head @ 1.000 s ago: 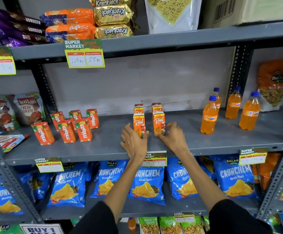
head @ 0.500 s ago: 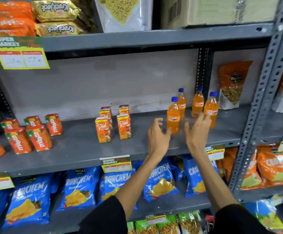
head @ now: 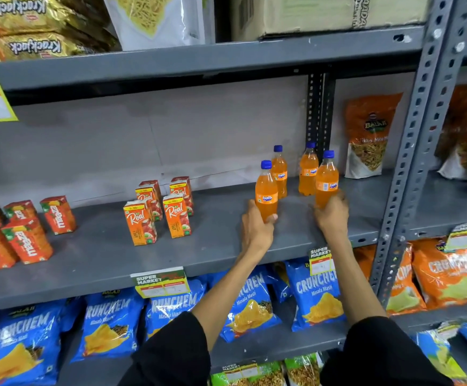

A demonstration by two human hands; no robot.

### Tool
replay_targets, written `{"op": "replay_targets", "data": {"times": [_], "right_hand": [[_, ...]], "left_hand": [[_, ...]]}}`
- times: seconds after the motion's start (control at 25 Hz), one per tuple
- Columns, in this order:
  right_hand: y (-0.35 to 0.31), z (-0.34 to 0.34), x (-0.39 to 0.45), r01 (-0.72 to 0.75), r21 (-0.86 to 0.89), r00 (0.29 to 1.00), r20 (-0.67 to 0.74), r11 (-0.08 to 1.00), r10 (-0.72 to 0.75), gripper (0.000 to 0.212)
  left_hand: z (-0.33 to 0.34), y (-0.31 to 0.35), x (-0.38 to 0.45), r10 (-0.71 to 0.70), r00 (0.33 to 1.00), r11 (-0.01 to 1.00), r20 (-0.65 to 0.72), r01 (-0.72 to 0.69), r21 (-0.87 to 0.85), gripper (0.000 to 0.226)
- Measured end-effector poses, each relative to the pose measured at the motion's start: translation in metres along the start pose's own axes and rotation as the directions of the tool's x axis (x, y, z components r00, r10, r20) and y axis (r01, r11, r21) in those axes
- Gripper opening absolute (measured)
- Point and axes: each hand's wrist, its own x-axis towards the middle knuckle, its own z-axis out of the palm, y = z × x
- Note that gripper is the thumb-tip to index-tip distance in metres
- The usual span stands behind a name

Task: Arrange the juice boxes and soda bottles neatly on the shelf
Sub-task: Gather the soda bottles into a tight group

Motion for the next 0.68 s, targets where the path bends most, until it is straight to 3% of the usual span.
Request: {"op": "replay_targets", "data": {"times": [0.24,0.48,0.68], "right_hand": [[0.010,-0.008,0.007,0.047,0.097,0.995,0.086,0.994,-0.055,0.050],[0.008,-0.017,0.002,0.082,0.146,0.988,0.116,0.986,-0.099,0.030],[0.002,-0.021,-0.003,0.085,0.130,0.982,0.155,0.988,-0.104,0.033]], "left_hand": [[0.033,0.020,0.019,0.013,0.999,0.995,0.040,-0.017,0.097,0.055],[0.049,0.021,0.032,0.027,1.000,0.998,0.014,-0.027,0.054,0.064],[0.054,0.011,0.033,0.062,0.998,0.997,-0.004,-0.062,0.041,0.069]]}}
